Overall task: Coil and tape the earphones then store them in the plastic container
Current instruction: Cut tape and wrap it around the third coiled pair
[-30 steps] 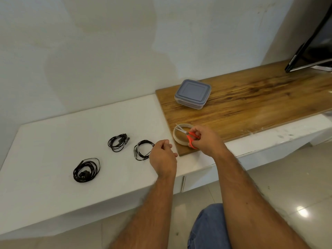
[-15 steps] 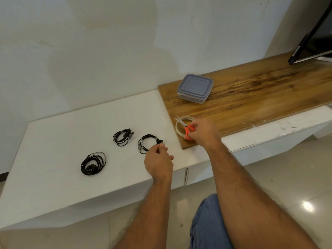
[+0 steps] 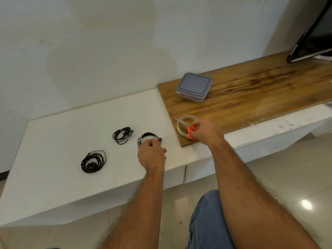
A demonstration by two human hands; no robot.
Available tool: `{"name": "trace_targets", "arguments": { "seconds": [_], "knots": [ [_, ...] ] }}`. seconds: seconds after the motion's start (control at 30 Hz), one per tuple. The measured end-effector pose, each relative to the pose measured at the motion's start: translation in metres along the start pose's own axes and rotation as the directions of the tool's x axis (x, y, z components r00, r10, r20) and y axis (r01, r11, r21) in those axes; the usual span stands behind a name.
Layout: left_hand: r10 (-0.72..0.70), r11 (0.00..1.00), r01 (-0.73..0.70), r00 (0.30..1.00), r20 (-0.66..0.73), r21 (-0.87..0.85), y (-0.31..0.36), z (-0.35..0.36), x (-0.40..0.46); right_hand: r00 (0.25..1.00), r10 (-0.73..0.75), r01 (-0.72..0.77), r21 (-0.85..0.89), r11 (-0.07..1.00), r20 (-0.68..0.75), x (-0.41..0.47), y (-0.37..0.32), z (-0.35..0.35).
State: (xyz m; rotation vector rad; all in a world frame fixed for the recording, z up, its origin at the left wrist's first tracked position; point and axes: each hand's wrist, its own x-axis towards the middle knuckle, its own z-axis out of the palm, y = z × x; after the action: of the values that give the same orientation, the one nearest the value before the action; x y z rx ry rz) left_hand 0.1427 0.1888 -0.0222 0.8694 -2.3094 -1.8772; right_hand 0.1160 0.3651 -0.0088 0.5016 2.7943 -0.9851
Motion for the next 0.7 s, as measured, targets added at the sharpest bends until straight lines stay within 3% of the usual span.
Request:
{"name": "trace_targets", "arguments": {
  "seconds": [0.17,0.37,0.4,0.47,0.57,0.63,0.7],
  "knots": [
    [-0.017,1.0,0.017,1.0,0.023,0.0,0.001,-0.007,-0.002,0.999,-0.044,0.044,-0.006,0.999,-0.009,0.003,-0.002,0.006],
    [-0.104,0.988,0.11,0.993,0.063,-0.105,0.014,-0.01,-0.002,0.986,-0.064,0.106,0.286,0.952,-0.151,-0.007,-0.004,0.006],
    [-0.121,0.983,0.131,0.989,0.081,-0.129,0.016,-0.01,-0.003,0.994,-0.047,0.082,0.407,0.91,-0.095,-0.01,-0.003,0.002],
    [-0.169,0.963,0.189,0.979,0.117,-0.192,0.021,-0.01,-0.004,0.982,-0.061,-0.052,0.567,0.822,0.179,-0.019,0.002,-0.007],
    [-0.233,0.928,0.27,0.958,0.167,-0.257,0.026,-0.011,-0.003,0.798,-0.087,-0.282,0.497,0.82,0.597,-0.036,0.013,-0.009],
    [-0.251,0.918,0.293,0.951,0.18,-0.266,0.028,-0.011,-0.004,0.684,-0.093,-0.339,0.428,0.838,0.724,-0.043,0.015,-0.006],
    [-0.278,0.901,0.327,0.94,0.199,-0.286,0.03,-0.011,-0.007,0.623,-0.111,-0.349,0.403,0.846,0.774,-0.045,0.012,-0.001]
  ]
}}
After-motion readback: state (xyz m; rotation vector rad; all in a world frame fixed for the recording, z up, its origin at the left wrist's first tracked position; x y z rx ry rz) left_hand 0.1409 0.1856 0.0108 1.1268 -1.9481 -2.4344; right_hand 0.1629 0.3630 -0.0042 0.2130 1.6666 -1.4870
